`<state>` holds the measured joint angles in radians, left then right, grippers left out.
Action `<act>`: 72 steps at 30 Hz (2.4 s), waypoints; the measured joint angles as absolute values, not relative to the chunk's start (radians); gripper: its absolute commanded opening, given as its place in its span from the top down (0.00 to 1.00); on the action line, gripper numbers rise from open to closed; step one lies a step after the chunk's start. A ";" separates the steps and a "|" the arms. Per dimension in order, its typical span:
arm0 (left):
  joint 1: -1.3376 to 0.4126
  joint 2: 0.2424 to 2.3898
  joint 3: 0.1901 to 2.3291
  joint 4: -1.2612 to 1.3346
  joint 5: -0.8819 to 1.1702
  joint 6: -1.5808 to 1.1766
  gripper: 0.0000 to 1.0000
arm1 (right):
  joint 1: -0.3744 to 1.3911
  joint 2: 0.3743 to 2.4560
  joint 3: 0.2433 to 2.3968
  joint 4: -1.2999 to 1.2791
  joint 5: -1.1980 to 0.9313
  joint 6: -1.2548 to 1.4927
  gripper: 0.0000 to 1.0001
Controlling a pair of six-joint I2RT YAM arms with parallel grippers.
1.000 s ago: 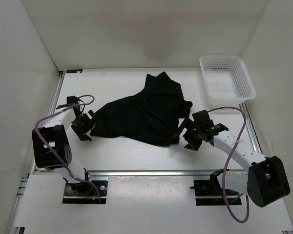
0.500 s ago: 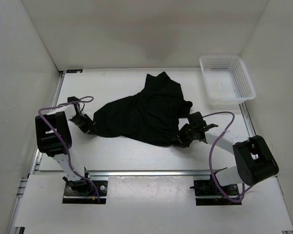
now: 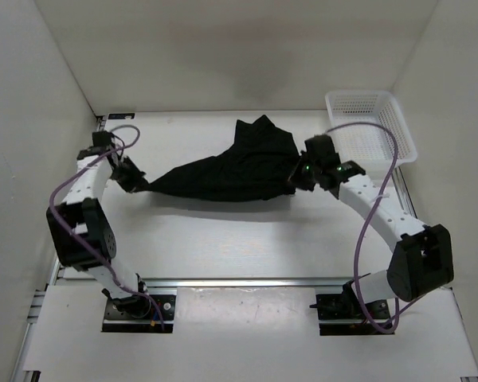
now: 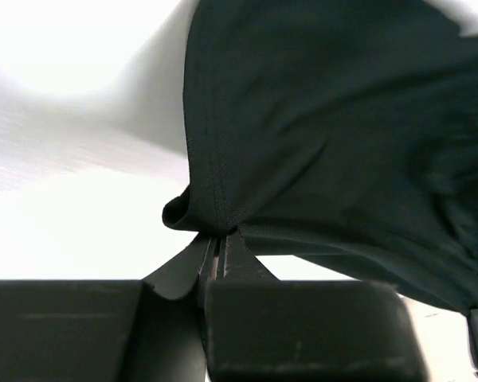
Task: Fold and stack the shorts
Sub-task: Flatten the shorts out
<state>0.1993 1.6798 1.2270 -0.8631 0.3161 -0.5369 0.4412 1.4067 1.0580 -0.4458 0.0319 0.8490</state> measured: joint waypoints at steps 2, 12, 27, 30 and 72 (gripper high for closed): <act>0.204 1.587 1.316 -0.893 0.321 -0.545 0.90 | 0.439 1.406 1.179 -0.487 0.043 0.754 1.00; 0.204 1.272 1.724 -0.926 0.356 -0.620 0.90 | 0.436 1.372 1.662 -0.710 0.062 0.347 1.00; 0.196 1.093 2.027 -1.053 0.389 -0.656 0.90 | 0.437 1.004 1.877 -0.973 -0.049 0.199 1.00; 0.171 1.056 2.158 -1.101 0.361 -0.658 0.90 | 0.437 0.936 1.908 -1.015 -0.048 0.200 1.00; -0.155 1.529 1.523 -0.948 0.161 -0.400 0.54 | 0.303 1.444 1.200 -0.748 0.051 0.349 0.30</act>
<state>-0.1547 1.5291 1.5230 -0.9478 0.1608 -0.4000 0.3031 1.4437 1.2003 -0.7483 0.0513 0.3492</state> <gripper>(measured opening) 0.481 0.732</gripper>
